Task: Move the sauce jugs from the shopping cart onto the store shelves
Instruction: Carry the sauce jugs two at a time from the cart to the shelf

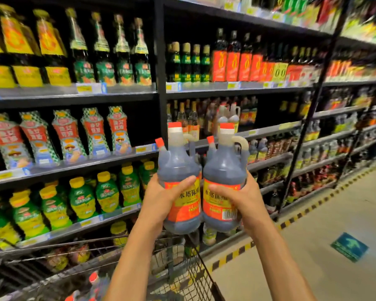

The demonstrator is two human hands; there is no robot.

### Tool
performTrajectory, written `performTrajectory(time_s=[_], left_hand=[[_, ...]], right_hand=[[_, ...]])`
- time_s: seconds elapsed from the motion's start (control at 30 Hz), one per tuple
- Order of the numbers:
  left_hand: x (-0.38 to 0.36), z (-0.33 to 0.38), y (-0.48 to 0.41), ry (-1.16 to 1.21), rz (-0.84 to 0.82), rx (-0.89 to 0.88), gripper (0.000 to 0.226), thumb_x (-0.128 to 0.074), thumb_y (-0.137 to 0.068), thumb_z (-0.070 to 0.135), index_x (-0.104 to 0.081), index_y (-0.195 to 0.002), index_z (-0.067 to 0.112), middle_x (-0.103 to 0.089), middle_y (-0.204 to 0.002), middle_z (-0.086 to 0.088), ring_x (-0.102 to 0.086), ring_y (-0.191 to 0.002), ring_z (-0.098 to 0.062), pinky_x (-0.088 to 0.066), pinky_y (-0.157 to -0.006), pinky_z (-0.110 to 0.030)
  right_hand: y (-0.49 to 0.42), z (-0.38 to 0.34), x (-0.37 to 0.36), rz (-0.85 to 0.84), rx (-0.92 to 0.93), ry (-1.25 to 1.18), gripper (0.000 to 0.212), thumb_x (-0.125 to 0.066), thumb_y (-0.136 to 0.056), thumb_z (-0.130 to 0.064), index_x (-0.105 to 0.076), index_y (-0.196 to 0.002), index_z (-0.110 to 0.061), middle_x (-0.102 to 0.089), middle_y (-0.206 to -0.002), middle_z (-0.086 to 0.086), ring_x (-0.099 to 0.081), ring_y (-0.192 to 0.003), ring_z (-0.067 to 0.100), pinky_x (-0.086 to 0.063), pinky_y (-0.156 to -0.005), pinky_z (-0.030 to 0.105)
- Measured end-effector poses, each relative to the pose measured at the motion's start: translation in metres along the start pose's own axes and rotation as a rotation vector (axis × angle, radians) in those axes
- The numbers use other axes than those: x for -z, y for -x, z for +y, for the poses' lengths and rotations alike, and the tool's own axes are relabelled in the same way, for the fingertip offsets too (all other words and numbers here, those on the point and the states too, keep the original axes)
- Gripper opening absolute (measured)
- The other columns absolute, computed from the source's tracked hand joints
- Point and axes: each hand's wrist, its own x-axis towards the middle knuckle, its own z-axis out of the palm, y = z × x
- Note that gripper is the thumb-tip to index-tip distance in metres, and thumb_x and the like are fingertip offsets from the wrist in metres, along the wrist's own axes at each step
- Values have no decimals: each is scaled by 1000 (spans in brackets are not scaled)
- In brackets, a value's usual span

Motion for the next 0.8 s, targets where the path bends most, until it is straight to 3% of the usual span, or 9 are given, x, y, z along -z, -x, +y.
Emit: performTrajectory(time_s=[0.13,0.23,0.3,0.47,0.7,0.8], left_hand=[[-49,-8,-3,-42,-18,-22,41,-92,-58,29,-74,-93,37,-77,-94,2,-75,-83,-17,-58,-62,-27],[-93,-17,-5,-66,1,9,76,-93,-48,42,-64,-115,20,-76,-103,-3,-74,-91,-22,-60,-75,-42],[-124,-25,-9,-72,22,17,89,-91,-43,46,-61,-120,14,-75,-104,-3,-74,-92,-21,-59,-76,-43],[-201,-42,-24,-118,47,27,88,-95,-43,44,-60,-118,17,-74,-104,1,-73,-91,-16,-59,-74,-37],[-276,-51,-54,-128,22,23,99,-92,-28,64,-61,-114,27,-75,-99,11,-73,-86,-9,-58,-66,-28],[-295,-56,-75,-139,1,39,95,-94,-36,54,-59,-120,27,-74,-104,8,-73,-91,-13,-59,-73,-37]], right_hand=[[-1,-7,49,-7,9,-23,81,-96,-53,-14,-59,-125,-15,-74,-112,7,-74,-95,26,-62,-78,45],[-6,-11,91,7,-7,-18,85,-96,-54,-17,-56,-128,-15,-73,-114,7,-74,-97,27,-60,-82,49],[-11,-12,122,16,-11,-15,87,-96,-54,-19,-54,-130,-15,-73,-115,7,-74,-96,27,-59,-83,52],[-31,-17,200,30,-3,5,84,-92,-54,-20,-55,-129,-16,-73,-114,6,-74,-94,26,-61,-79,47],[-72,-16,268,52,0,-34,78,-95,-57,-19,-56,-125,-21,-74,-111,1,-75,-92,20,-61,-66,31],[-95,-13,283,69,6,-56,81,-96,-53,-23,-56,-123,-22,-73,-110,-1,-75,-90,18,-60,-65,28]])
